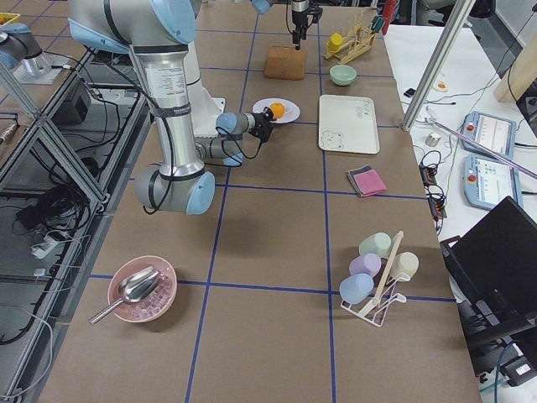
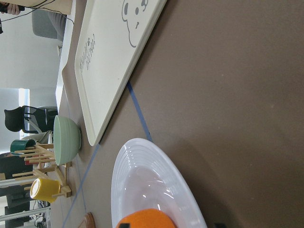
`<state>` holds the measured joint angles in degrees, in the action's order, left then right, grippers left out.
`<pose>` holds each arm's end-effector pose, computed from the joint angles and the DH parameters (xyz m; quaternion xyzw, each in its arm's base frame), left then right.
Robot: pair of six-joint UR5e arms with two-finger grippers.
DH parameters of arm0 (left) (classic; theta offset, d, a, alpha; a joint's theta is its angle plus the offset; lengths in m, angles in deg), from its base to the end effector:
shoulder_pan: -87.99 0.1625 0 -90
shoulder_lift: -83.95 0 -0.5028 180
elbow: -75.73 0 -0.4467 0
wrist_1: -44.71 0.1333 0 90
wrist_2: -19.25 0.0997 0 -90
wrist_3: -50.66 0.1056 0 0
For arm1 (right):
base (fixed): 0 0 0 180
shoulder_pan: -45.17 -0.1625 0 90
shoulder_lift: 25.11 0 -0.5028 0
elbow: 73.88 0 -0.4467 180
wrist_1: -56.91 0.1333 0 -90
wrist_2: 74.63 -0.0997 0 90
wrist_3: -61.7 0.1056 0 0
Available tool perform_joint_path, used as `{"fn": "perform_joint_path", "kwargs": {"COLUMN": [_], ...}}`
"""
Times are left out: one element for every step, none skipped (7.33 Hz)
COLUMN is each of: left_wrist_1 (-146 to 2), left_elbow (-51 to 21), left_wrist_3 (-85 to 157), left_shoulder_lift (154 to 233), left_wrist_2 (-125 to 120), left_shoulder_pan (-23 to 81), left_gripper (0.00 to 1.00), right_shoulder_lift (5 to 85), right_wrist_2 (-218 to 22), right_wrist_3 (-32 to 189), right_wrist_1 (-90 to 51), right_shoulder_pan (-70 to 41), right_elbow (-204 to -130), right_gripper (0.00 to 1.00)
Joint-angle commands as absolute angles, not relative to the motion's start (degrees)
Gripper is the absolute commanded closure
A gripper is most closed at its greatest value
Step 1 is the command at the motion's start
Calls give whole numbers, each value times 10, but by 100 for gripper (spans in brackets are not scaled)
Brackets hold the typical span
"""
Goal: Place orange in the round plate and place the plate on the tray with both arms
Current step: 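Slide the plate with the right gripper onto the cream bear tray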
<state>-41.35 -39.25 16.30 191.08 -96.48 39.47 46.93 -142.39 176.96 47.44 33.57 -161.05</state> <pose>0.3429 -0.5199 0.3566 0.1221 0.3619 0.1299 0.9150 -0.6251 -0.3052 0.4154 0.0421 -0.7375 0.3439 0.5798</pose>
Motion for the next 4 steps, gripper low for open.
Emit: {"fn": "perform_joint_path", "kwargs": {"left_wrist_1": [-413, -413, -413, -413], "left_elbow": [-393, -394, -395, -395], "left_wrist_3": [163, 163, 162, 162], "left_shoulder_lift": [1911, 1912, 1912, 1912], "left_wrist_2": [-964, -964, -964, -964], "left_shoulder_pan": [395, 395, 395, 395], "left_gripper": [1, 1, 1, 1], "right_shoulder_lift": [468, 468, 465, 465], "right_wrist_2": [-1423, -1419, -1391, -1363], "right_wrist_3": [1770, 1770, 1771, 1777], "right_wrist_1": [475, 476, 476, 476], "right_shoulder_pan": [336, 335, 334, 334], "right_elbow": [-1615, -1618, -1626, -1641], "right_gripper": [93, 97, 100, 100]}}
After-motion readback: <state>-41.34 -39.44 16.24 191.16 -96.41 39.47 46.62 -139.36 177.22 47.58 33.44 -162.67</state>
